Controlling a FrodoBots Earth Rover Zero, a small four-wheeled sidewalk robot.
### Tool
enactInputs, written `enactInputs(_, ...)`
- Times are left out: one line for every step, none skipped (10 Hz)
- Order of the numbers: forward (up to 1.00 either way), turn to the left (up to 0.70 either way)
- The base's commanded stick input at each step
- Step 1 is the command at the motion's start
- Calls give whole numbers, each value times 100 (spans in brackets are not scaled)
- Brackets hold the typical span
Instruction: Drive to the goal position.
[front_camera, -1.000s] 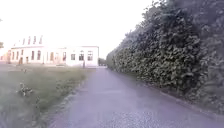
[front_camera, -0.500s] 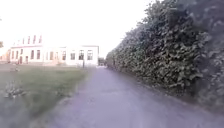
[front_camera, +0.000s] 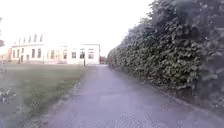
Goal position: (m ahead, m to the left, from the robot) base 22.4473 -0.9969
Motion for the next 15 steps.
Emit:
enactInputs(50,0)
enactInputs(50,0)
enactInputs(50,0)
enactInputs(50,0)
enactInputs(50,0)
enactInputs(50,0)
enactInputs(50,0)
enactInputs(50,0)
enactInputs(50,0)
enactInputs(50,0)
enactInputs(50,-10)
enactInputs(50,-36)
enactInputs(50,-50)
enactInputs(50,-50)
enactInputs(50,-50)
